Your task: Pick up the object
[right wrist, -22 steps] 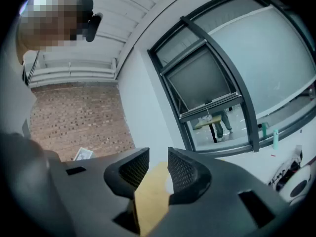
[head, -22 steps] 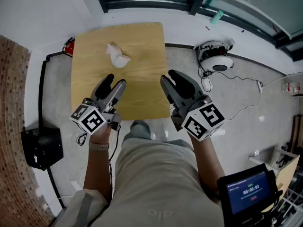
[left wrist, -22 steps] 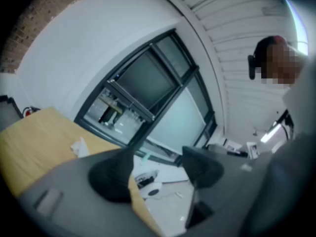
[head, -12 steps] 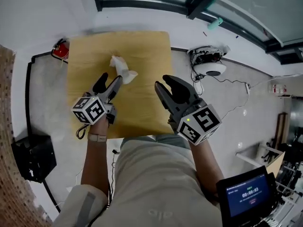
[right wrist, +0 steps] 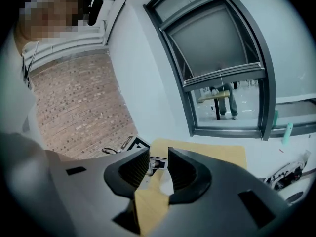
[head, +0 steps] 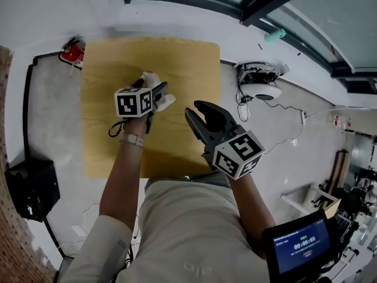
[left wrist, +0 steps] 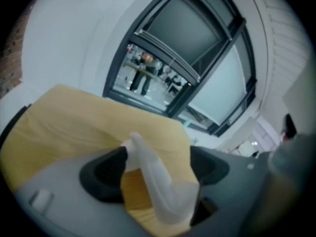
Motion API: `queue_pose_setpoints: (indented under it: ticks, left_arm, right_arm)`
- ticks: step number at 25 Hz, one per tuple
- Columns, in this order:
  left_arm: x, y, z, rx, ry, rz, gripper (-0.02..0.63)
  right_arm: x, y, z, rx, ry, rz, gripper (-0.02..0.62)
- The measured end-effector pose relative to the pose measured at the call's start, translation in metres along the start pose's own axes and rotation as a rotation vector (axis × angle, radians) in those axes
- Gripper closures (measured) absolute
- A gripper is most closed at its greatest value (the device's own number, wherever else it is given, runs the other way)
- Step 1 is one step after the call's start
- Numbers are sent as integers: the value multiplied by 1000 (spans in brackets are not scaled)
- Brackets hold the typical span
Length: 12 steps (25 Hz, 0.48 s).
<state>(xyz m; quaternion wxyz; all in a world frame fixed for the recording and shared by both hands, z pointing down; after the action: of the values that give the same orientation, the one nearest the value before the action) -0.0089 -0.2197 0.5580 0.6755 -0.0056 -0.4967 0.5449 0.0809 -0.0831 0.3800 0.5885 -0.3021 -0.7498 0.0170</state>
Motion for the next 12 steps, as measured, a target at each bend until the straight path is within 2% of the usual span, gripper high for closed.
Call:
queue_pose_setpoints:
  ticks: [3, 7, 12]
  left_arm:
    - [-3, -17, 4, -108, -4, 17, 209]
    - [-18, -46, 13, -264, -91, 44, 209]
    - [-21, -45, 27, -386, -225, 71, 172]
  right_arm:
    - [3, -5, -5, -5, -17, 10, 474]
    - [10, -8, -29, 8, -38, 15, 476]
    - [11, 1, -35, 23, -56, 10, 474]
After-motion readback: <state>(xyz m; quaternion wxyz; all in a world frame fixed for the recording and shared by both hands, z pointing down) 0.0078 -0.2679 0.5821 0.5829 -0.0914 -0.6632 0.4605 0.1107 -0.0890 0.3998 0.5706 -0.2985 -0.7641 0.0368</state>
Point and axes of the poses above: the fingertips, and each gripper's own axes: y backward along the fingers, z to its left, x out of its underside, the point moved 4 cm from there along y, backward along the fingers, and after that the axes turned 4 degrees about -z, right-handed, at the moved point
